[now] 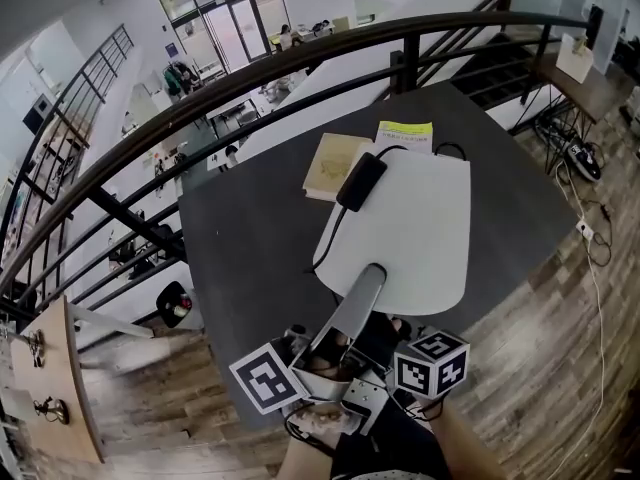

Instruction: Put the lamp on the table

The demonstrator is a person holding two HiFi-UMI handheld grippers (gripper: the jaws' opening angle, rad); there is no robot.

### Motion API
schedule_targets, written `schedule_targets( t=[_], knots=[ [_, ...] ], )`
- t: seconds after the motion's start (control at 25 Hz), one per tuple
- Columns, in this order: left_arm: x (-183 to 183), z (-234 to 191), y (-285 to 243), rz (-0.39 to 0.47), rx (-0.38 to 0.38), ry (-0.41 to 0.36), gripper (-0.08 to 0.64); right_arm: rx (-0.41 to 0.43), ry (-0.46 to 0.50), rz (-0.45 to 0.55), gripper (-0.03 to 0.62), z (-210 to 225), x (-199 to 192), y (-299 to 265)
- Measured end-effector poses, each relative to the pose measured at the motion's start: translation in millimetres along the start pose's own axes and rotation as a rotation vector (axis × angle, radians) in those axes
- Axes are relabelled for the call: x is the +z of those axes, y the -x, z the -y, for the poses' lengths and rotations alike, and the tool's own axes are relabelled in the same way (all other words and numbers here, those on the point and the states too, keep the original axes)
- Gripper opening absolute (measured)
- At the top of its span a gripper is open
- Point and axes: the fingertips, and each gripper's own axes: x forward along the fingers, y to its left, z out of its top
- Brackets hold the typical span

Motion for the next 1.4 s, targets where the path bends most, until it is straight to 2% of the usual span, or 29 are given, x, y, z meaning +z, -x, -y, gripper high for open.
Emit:
schedule_targets(
  t=[0.4, 0.8, 1.4],
  knots=[
    [-5, -29, -23, -0.02, 0.026, 0.006, 0.018, -0.018, 0.004, 0.009, 0.181, 41, 9, -7],
    [-4, -56, -29, -0.047, 0.018, 0.033, 0.02, -0.037, 0.013, 0.009, 0.181, 68, 6, -20],
    [26, -96, -18, -0.03, 0.018, 0.065, 0.023, -0.059, 0.056, -0.004, 0.181, 93, 1, -65]
  ],
)
